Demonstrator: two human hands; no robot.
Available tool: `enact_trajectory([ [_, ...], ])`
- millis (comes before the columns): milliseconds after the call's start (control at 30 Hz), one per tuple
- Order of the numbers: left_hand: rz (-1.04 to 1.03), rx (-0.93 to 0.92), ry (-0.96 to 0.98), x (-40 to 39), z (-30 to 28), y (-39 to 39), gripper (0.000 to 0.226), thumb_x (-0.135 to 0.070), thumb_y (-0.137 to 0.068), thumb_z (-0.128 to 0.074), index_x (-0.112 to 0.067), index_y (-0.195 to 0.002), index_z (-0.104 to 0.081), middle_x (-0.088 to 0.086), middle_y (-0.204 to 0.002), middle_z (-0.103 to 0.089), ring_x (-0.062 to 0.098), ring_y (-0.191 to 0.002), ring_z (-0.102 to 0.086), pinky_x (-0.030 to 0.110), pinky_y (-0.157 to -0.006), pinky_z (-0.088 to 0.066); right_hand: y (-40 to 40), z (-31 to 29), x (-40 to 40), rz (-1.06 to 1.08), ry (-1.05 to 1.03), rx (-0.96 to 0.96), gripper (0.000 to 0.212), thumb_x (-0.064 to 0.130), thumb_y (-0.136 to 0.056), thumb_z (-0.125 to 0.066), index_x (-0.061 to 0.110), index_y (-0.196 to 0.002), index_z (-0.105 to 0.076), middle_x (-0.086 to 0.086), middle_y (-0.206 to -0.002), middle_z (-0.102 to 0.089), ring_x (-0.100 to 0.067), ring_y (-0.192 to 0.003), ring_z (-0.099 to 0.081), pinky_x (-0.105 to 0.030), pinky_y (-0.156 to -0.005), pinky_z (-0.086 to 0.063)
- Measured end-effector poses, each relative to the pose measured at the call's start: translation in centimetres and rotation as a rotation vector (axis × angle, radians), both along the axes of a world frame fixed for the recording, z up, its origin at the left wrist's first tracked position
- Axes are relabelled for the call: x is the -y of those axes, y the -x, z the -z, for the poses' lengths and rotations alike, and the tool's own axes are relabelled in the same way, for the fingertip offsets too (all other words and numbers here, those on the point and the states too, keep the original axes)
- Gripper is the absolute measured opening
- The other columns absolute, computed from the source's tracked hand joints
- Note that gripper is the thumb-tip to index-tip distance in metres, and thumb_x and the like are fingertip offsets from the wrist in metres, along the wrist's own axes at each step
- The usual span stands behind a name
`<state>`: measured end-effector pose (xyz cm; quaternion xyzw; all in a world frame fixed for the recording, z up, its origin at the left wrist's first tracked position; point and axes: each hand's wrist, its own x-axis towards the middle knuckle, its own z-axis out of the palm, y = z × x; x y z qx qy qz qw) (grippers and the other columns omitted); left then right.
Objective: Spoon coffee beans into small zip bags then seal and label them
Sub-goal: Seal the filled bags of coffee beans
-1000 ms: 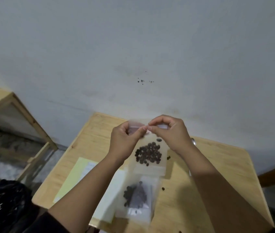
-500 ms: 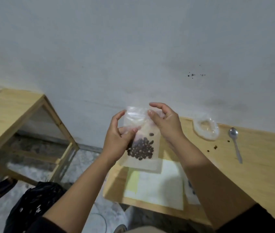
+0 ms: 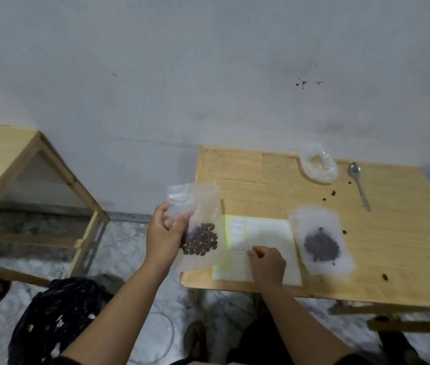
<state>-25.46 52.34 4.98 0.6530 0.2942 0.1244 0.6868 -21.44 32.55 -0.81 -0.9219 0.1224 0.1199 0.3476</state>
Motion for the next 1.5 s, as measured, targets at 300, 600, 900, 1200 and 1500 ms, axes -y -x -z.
enact_trajectory([
  [300, 0.037, -0.024, 0.014, -0.3, 0.4, 1.0, 0.030, -0.017, -0.086, -0.066, -0.013, -0.115, -0.058, 0.004, -0.094, -0.072, 0.009, -0.074, -0.070, 0.018, -0.054, -0.052, 0.0, 1.4, -2.4, 0.127, -0.009, 0.032, 0.016, 0.016, -0.089, -0.060, 0.004, -0.095, -0.069, -0.013, -0.103, -0.060, -0.022, -0.089, -0.057, -0.021, -0.073, -0.037],
  [600, 0.071, -0.045, 0.095, -0.4, 0.4, 1.1, 0.012, -0.014, -0.088, -0.064, -0.018, -0.099, -0.067, -0.003, -0.082, -0.072, 0.005, -0.067, -0.068, 0.018, -0.053, -0.050, -0.5, 1.6, -3.1, 0.078, 0.073, -0.006, 0.014, 0.010, -0.091, -0.047, 0.008, -0.084, -0.058, -0.005, -0.096, -0.050, -0.022, -0.085, -0.054, -0.028, -0.067, -0.043],
  [900, 0.201, -0.064, 0.100, -0.3, 0.0, 0.2, 0.022, -0.014, -0.095, -0.052, -0.014, -0.073, -0.049, 0.008, -0.050, -0.051, 0.018, -0.043, -0.043, 0.031, -0.050, -0.040, -0.9, -3.8, -2.3, 0.136, -0.303, 0.200, 0.005, 0.013, -0.090, -0.054, 0.011, -0.086, -0.058, 0.001, -0.076, -0.058, -0.016, -0.073, -0.053, -0.024, -0.063, -0.039],
  [1200, 0.275, 0.005, 0.141, 2.3, -1.9, -1.6, 0.035, -0.011, -0.095, -0.052, -0.022, -0.061, -0.050, 0.003, -0.050, -0.051, 0.013, -0.043, -0.045, 0.027, -0.048, -0.037, -1.8, -9.7, -5.3, -0.096, -0.477, 0.333, 0.012, 0.017, -0.076, -0.076, 0.013, -0.076, -0.064, 0.008, -0.066, -0.061, 0.003, -0.059, -0.053, -0.008, -0.060, -0.045],
  [1500, 0.300, 0.009, 0.064, 2.7, -2.6, -1.9, 0.032, -0.014, -0.094, -0.055, -0.011, -0.062, -0.050, 0.005, -0.052, -0.049, 0.010, -0.042, -0.045, 0.026, -0.053, -0.038, -2.3, -10.6, -4.9, -0.104, -0.415, 0.343, 0.012, 0.015, -0.077, -0.074, 0.015, -0.074, -0.063, 0.010, -0.062, -0.056, 0.009, -0.055, -0.052, -0.004, -0.057, -0.042],
])
